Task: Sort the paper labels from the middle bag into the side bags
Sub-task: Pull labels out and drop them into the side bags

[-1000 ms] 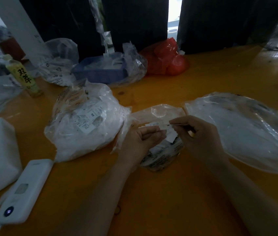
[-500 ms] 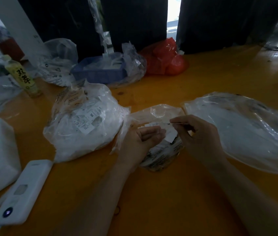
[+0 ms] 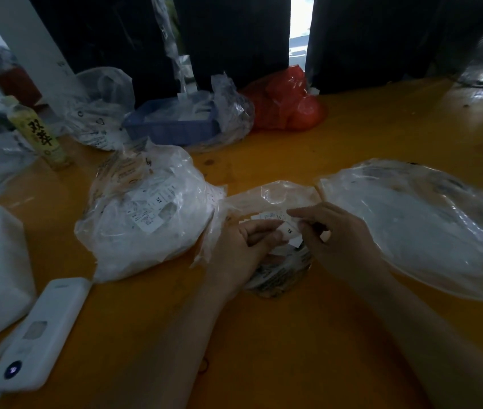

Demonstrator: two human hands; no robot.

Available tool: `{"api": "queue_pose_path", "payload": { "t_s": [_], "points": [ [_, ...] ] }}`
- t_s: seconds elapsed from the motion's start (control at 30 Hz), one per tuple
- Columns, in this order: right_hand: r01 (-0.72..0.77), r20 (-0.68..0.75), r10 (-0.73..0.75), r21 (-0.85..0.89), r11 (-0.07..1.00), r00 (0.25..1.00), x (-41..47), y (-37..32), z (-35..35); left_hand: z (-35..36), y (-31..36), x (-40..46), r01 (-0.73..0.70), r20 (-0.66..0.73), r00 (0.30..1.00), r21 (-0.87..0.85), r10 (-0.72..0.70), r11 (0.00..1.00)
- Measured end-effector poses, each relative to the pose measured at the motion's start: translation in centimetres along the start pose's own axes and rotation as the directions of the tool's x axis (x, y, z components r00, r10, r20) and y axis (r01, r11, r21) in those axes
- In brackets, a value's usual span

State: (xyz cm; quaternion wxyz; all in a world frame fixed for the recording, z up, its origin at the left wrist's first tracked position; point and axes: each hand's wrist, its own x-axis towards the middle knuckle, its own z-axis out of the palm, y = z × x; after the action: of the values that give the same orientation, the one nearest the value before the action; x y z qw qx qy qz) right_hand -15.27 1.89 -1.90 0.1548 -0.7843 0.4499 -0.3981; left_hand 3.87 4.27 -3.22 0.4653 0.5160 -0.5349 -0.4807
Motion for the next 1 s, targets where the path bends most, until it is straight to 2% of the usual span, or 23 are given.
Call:
{"api": "queue_pose_path", "payload": {
  "t_s": [0.13,0.3,0.5,0.83,1.0],
  "points": [
    [-0.121,-0.075,0.128,0.091,0.988,0.989,0.07,-0.08,0.01,0.08,0.19,-0.12,0.000,0.000,1.000,0.011,0.000,1.000],
    [-0.070,-0.008,0.071,0.061,0.996,0.997,-0.06,-0.03,0.12,0.00,0.24,-0.12,-0.009,-0.002,1.000,0.015,0.009,1.000],
    [-0.160,-0.038,0.167,0.141,0.977,0.985,-0.05,0.07,0.20,0.19,0.53,-0.06,-0.015,-0.002,1.000,-0.015,0.015,1.000],
    [-0.126,0.077,0.119,0.101,0.987,0.990,-0.27,-0.19,0.63,0.08,0.67,-0.11,-0.028,-0.004,1.000,0.027,0.028,0.999],
    [-0.183,0.002,0.187,0.206,0.961,0.982,-0.22,-0.20,0.42,0.19,0.69,-0.05,-0.009,-0.019,1.000,-0.036,0.008,0.999]
  ]
}}
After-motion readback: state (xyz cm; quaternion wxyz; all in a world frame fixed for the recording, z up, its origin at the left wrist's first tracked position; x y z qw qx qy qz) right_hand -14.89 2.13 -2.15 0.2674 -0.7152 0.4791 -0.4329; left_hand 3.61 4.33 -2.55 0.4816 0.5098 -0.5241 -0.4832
